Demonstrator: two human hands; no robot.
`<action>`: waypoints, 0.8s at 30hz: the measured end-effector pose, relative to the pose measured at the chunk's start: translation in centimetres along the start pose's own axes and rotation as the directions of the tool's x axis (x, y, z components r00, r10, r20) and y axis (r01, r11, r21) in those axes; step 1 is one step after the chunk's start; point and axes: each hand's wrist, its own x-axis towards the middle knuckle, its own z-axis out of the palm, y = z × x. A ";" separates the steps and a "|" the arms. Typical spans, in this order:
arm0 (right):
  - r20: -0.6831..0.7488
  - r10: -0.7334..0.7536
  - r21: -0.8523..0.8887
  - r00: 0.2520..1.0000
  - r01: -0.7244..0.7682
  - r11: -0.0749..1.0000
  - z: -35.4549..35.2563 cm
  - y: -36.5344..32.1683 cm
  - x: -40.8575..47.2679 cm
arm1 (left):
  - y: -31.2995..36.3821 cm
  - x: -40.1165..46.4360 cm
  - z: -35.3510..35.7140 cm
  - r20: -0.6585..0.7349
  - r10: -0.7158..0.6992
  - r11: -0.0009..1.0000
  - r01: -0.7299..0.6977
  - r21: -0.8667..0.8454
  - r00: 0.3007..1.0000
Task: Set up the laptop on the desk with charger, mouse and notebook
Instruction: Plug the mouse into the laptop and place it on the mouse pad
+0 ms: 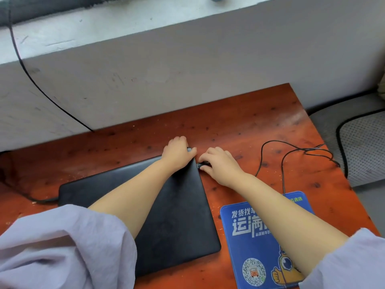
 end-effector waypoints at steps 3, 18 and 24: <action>0.041 0.052 -0.028 0.998 -0.051 0.998 -0.5 -0.7 -0.5 | -0.6 -1.7 -0.9 0.024 0.012 1.000 -0.011 -0.027 1.000; -0.223 0.314 -0.114 0.923 -0.345 0.932 -2.7 -3.7 -16.2 | -0.3 -14.1 -2.5 -0.001 0.284 0.958 -0.284 -0.027 0.959; -0.293 0.572 0.051 0.766 -0.585 0.810 3.6 -5.6 -29.8 | 3.2 -21.1 3.4 0.148 0.538 0.841 -0.540 -0.030 0.830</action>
